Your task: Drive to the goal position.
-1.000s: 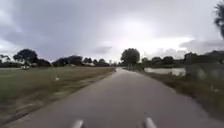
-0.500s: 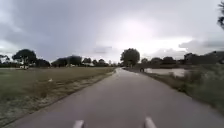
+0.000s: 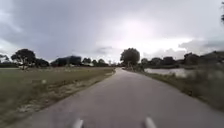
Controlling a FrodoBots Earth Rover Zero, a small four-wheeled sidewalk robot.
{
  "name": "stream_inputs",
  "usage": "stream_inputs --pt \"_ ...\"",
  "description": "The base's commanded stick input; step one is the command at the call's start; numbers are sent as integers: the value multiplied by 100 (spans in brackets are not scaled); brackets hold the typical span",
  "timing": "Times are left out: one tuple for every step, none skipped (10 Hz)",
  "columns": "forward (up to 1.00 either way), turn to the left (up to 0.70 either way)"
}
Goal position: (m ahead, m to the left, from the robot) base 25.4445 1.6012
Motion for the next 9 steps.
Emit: stream_inputs --pt "100 0" --pt "100 0" --pt "100 0" --pt "100 0" --pt "100 0" --pt "100 0" --pt "100 0" --pt "100 0" --pt "100 0"
